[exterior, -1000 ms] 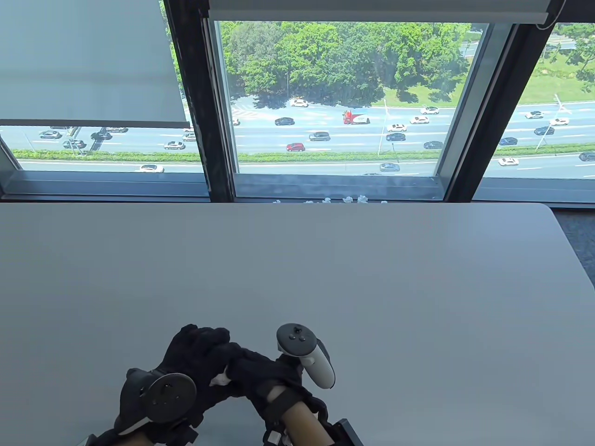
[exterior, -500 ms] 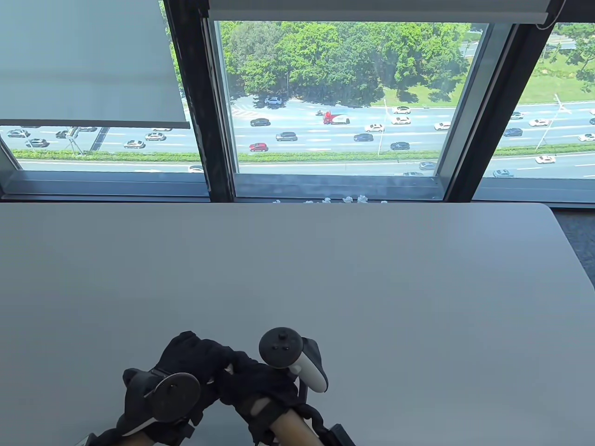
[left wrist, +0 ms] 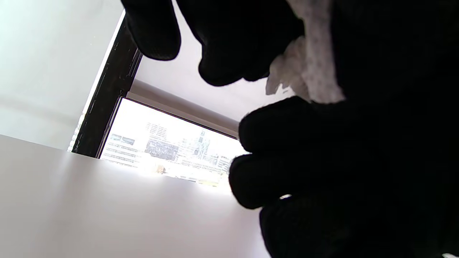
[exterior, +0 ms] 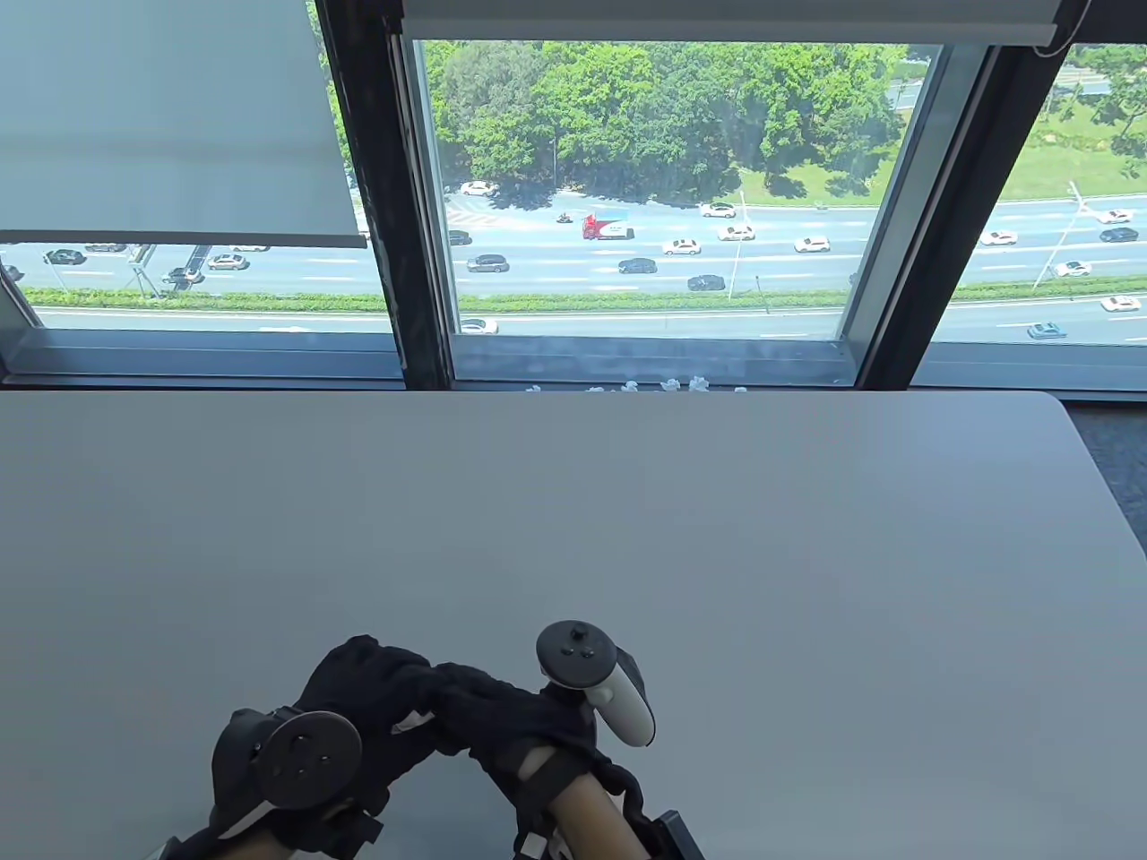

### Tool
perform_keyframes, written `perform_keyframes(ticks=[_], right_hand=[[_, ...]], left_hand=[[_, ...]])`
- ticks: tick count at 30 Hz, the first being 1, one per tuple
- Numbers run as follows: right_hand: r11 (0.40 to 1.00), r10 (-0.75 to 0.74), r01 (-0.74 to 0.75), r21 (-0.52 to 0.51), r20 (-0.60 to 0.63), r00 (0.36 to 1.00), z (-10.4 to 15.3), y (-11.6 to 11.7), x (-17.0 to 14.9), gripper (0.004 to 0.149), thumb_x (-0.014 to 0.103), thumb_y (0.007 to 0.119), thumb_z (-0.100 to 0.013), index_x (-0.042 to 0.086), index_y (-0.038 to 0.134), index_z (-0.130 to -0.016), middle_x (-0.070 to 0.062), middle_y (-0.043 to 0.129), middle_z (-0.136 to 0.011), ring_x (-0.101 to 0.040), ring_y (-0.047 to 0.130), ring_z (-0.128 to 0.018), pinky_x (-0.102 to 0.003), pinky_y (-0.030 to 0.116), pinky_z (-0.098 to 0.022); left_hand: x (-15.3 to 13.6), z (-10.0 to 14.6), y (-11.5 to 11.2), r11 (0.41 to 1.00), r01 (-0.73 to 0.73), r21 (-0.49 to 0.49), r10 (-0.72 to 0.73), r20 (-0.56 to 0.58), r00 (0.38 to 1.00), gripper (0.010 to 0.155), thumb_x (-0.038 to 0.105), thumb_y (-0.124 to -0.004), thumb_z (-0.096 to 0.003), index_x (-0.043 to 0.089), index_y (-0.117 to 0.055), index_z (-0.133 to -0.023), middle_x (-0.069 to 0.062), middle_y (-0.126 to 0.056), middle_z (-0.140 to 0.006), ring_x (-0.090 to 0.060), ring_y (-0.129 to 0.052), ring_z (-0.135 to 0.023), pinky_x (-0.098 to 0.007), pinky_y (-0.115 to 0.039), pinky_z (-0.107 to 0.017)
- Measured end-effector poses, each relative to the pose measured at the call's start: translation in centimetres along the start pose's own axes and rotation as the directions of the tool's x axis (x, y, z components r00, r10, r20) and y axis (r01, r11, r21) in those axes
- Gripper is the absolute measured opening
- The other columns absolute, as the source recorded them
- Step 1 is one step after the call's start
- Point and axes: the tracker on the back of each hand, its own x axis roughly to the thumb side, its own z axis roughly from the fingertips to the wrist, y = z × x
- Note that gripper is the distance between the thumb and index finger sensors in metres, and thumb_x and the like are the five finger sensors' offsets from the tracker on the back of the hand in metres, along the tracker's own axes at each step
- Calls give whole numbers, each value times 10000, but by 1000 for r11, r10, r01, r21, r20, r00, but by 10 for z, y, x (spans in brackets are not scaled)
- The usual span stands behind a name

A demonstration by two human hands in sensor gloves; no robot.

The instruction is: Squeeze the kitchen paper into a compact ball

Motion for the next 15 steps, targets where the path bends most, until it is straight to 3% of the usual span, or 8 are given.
perform_keyframes(ticks=[5, 6, 8, 9, 10, 11, 13, 15], right_hand=[[984, 177, -176, 36, -32, 984, -6, 18, 7, 813, 710, 585, -579, 172, 269, -1101, -64, 485, -1094, -231, 770, -962, -541, 594, -751], [990, 138, -139, 0, -49, 989, -6, 17, 5, 727, 657, 565, -602, 179, 323, -1093, -52, 529, -1080, -225, 799, -935, -537, 600, -749], [994, 112, -112, 7, -61, 992, -7, 15, 2, 625, 608, 541, -614, 185, 418, -1058, -35, 614, -1029, -197, 867, -859, -525, 616, -742], [994, 106, -106, -8, -68, 992, -7, 12, 0, 581, 583, 514, -615, 192, 447, -1040, -31, 629, -1018, -197, 874, -847, -528, 617, -739], [994, 96, -99, -37, -81, 992, -6, 9, -2, 512, 536, 496, -613, 220, 508, -1015, -18, 659, -1007, -192, 892, -826, -528, 623, -737], [997, 80, -81, -14, -61, 995, -8, 6, -4, 492, 518, 484, -611, 232, 520, -1009, -20, 648, -1018, -201, 880, -841, -536, 612, -741], [1000, 8, -7, 25, -37, 999, -8, 3, -6, 473, 490, 469, -610, 237, 525, -1006, -26, 629, -1032, -215, 859, -866, -545, 592, -748], [999, -29, 29, 44, -6, 1000, -7, 2, -5, 463, 485, 468, -609, 255, 548, -1003, -12, 630, -1043, -208, 857, -879, -545, 582, -757]], left_hand=[[10, 3, -6, 998, 65, 13, -65, 47, 997, 502, 561, -1046, -356, 416, -827, -784, 177, -936, -766, 0, -974, -628, -473, -707, -848], [10, 3, -6, 992, 127, 9, -127, 57, 990, 533, 589, -1033, -342, 440, -807, -801, 204, -929, -772, 30, -973, -636, -460, -710, -857], [10, 3, -9, 997, 73, -27, -71, 71, 995, 636, 613, -1032, -312, 443, -772, -868, 200, -909, -825, 28, -961, -692, -482, -686, -871], [10, 3, -11, 998, 34, -50, -30, 81, 996, 723, 644, -1031, -287, 441, -745, -919, 189, -886, -875, 14, -944, -747, -499, -665, -881], [9, 3, -12, 998, 16, -63, -10, 91, 996, 926, 692, -1016, -264, 511, -565, -1051, 224, -799, -1003, -1, -876, -898, -525, -630, -896], [9, 3, -13, 997, -6, -82, 14, 97, 995, 1053, 733, -995, -246, 542, -417, -1106, 216, -578, -1194, -42, -724, -1083, -558, -574, -915], [9, 3, -13, 998, -15, -64, 21, 89, 996, 1115, 762, -975, -238, 553, -323, -1119, 216, -351, -1264, -56, -558, -1186, -566, -507, -942], [8, 3, -12, 998, 0, -67, 6, 78, 997, 1031, 745, -977, -259, 530, -425, -1102, 216, -404, -1241, -42, -574, -1164, -560, -504, -942]])
